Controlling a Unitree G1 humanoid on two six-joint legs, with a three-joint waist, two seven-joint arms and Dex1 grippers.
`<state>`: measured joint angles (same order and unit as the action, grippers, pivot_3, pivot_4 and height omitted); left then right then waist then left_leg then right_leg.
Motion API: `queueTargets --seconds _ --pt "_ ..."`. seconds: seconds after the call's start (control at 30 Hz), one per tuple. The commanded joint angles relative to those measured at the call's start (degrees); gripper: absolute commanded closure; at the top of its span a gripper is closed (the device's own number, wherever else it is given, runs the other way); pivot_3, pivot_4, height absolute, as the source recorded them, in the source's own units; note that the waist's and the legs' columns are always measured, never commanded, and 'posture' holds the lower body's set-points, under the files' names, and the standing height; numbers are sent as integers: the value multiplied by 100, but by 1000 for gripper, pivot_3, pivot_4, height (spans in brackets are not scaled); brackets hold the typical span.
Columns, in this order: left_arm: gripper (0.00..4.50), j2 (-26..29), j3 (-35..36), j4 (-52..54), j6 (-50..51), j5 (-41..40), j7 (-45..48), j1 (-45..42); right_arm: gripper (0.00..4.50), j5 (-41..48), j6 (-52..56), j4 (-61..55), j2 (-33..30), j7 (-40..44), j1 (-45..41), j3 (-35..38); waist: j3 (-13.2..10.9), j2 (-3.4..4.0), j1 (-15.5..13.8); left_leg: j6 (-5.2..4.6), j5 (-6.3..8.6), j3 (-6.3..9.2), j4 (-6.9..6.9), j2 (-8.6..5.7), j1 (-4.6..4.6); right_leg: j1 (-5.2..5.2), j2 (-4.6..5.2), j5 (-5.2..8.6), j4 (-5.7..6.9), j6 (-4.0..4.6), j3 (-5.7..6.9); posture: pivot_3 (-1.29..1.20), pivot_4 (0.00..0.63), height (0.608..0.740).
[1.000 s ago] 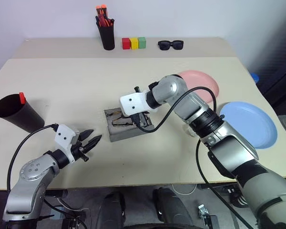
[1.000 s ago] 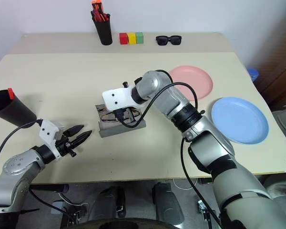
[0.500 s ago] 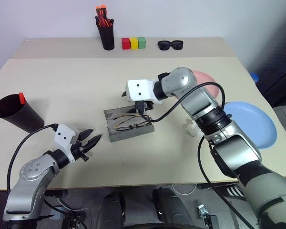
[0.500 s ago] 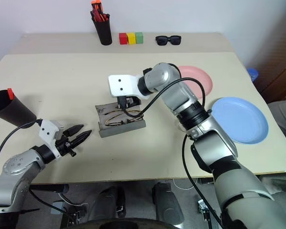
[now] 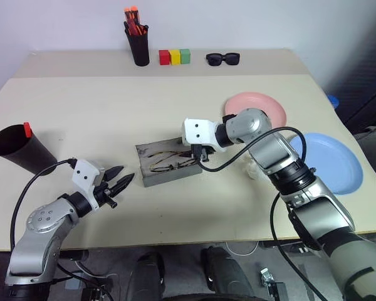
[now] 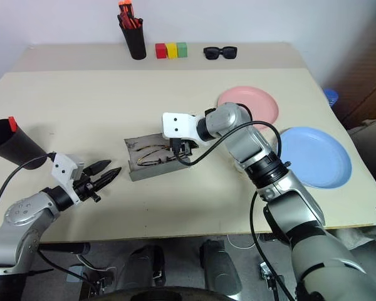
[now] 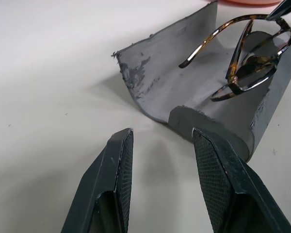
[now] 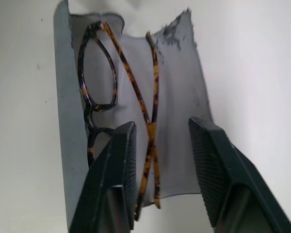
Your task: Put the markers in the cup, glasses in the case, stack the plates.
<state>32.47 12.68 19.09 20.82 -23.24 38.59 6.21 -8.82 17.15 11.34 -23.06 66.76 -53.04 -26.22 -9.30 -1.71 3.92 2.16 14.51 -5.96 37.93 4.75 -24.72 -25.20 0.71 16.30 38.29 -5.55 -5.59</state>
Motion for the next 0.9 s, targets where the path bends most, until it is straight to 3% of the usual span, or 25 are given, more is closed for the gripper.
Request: queueTargets --seconds 0.03,0.27,0.37,0.4,0.6,0.77,0.9 --pt "2550 31 80 113 -67 -45 12 2 2879 -82 -49 -159 42 -150 49 -42 0 0 -2 0 0 0 0 0 0 0 0 0 0 0 0 0 150 722" --pt "2550 16 80 138 -65 -41 -16 21 2879 -224 -94 37 146 -413 100 -119 0 0 -1 0 0 1 3 0 0 1 -1 0 1 0 0 0 150 722" --pt "2550 12 80 146 -66 -42 -22 31 4255 -189 -20 40 166 -397 107 -105 0 0 -2 0 0 1 3 0 0 1 -1 0 2 -1 0 0 150 722" --pt "2550 12 79 147 -67 -42 -23 34 4422 -172 8 36 169 -378 107 -99 0 0 -1 0 0 1 3 0 0 1 -1 0 2 -1 0 0 150 722" --pt "2550 1 76 143 -72 -43 -33 39 4422 -62 157 9 156 -220 52 -53 0 0 -3 0 0 1 4 0 0 1 -1 0 2 -1 0 0 150 722" --pt "2550 1 82 126 -74 -51 -27 48 4422 463 553 -124 92 516 -180 56 0 0 -4 0 0 1 4 0 0 2 -1 -1 2 -2 0 0 150 722" --pt "2550 -1 49 62 -86 -41 -10 -13 4422 769 886 709 288 1008 -582 17 0 0 7 0 0 1 5 0 0 1 -2 -1 4 -2 1 0 150 722"
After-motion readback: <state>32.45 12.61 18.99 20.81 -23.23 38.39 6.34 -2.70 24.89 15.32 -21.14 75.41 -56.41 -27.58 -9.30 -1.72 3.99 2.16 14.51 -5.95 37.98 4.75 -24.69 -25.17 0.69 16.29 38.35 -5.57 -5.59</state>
